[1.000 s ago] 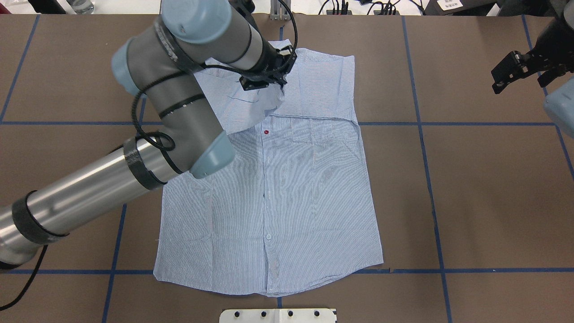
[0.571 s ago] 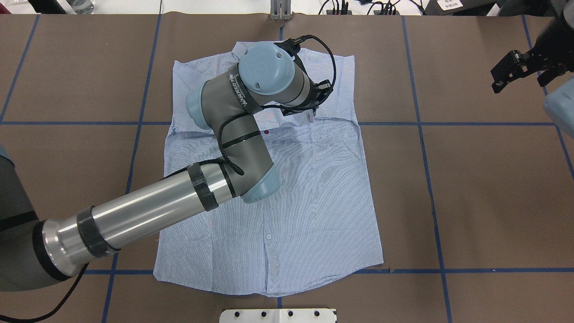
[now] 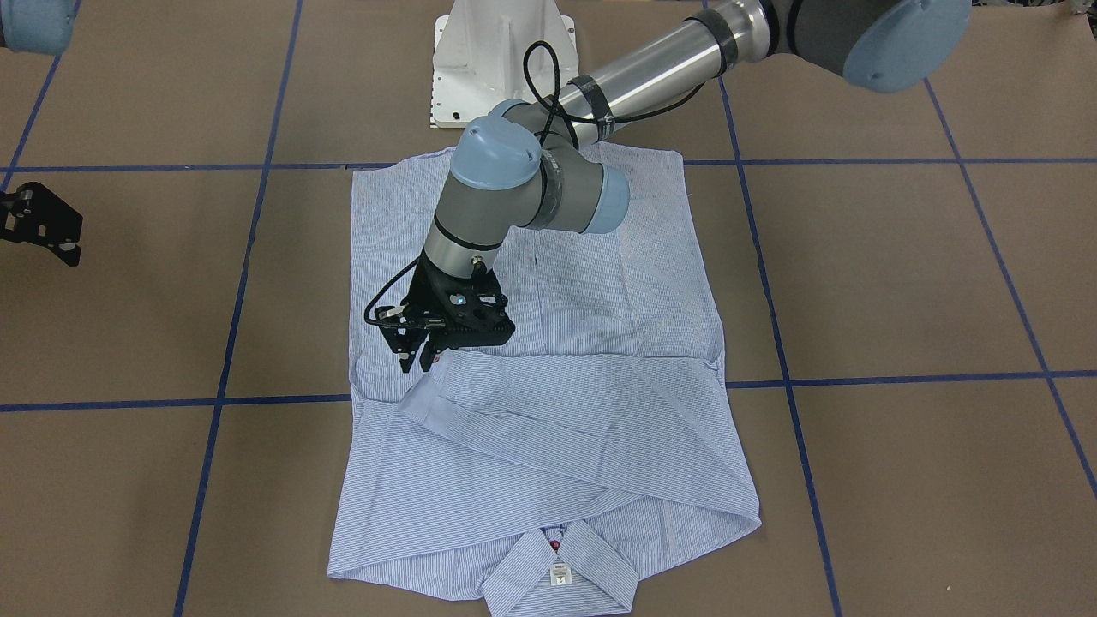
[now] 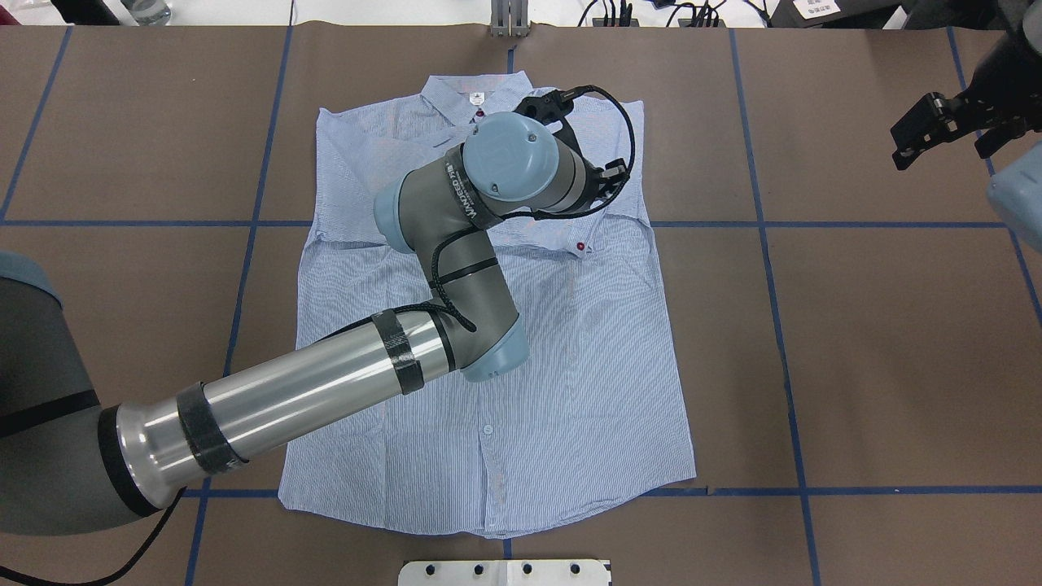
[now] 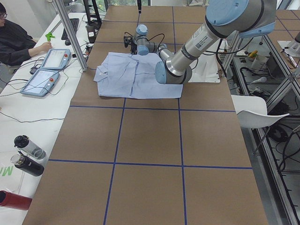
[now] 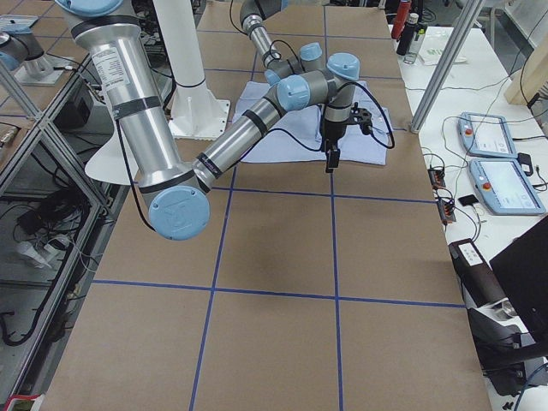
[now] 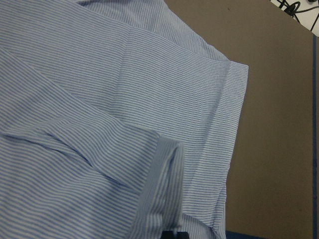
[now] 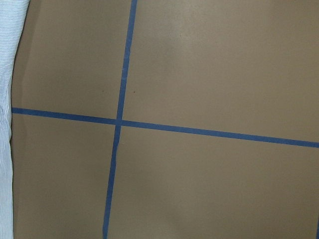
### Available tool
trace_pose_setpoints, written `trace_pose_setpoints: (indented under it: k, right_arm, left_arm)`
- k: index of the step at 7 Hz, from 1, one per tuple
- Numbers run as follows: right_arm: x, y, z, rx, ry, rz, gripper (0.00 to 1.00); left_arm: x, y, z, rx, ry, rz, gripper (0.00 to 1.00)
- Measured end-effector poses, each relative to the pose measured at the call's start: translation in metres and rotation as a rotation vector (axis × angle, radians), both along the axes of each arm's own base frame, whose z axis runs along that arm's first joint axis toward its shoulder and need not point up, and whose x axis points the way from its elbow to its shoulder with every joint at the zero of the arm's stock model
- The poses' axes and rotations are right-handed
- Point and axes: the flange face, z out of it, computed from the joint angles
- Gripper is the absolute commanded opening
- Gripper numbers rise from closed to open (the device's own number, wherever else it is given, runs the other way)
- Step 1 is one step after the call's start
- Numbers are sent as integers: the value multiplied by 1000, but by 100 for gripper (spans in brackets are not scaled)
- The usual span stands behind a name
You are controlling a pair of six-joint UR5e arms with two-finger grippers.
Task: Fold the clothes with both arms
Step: 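Lay the sleeve across the chest and open the left gripper, then withdraw the left gripper to the shirt side while the right gripper moves to the hem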
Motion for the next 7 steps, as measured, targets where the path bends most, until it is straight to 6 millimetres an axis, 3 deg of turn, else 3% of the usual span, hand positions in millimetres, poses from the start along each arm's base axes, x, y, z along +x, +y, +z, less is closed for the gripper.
trace_pose_setpoints:
  k: [2,3,5,7]
  right_arm:
    - [-2,0,-3,14,-23,-7,100]
    - [-4,3,-9,23,-40,-15,100]
    - [-19,27,-36,24,-81,6,98]
    - [-64,61,-47,-2,-142,58,98]
  left_arm:
    - [-11,4,-18,94,14,24,100]
    - [-20,1,-15,106,8,35,100]
    - [-61,1,22,100,-35,79,100]
    - [-122,22,58,150,-119,109,100]
